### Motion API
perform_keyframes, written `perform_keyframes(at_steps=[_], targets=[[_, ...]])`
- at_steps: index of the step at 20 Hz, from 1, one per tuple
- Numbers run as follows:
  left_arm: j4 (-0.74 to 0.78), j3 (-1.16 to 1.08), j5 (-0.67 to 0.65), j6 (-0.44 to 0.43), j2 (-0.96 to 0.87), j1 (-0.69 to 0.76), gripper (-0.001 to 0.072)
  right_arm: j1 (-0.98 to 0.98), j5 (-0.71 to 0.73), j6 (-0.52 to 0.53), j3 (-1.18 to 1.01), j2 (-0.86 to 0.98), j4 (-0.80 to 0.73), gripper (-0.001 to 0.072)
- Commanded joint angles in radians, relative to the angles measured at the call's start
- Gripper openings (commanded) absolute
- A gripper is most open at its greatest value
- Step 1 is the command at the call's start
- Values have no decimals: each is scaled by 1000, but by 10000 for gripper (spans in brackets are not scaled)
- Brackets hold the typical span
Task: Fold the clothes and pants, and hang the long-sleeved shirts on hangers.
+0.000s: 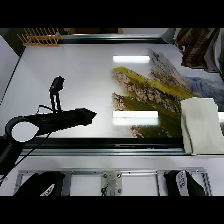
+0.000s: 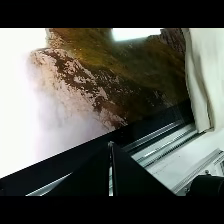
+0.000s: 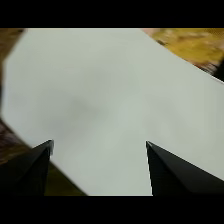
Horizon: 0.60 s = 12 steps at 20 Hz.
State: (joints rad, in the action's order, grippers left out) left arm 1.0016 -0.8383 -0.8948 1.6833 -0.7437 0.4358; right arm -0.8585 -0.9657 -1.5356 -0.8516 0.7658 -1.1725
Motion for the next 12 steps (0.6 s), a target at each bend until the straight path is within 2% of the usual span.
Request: perform_keyframes(at_steps=[1,6,7,9,12], targets=[[0,0,2,0,1,0,12,234,5,158,-26,-63,317,629],[0,0,10,0,1,0,12,737,-12,183,37,-33,306,612],[0,0,9,0,1,0,12,808,-7,183,42,-22,289,470],[0,0,8,0,1,0,12,910,-7,183,42,2,271,13],[0,0,5,0,1,0,12,954,-45,182,42,17,280,16]])
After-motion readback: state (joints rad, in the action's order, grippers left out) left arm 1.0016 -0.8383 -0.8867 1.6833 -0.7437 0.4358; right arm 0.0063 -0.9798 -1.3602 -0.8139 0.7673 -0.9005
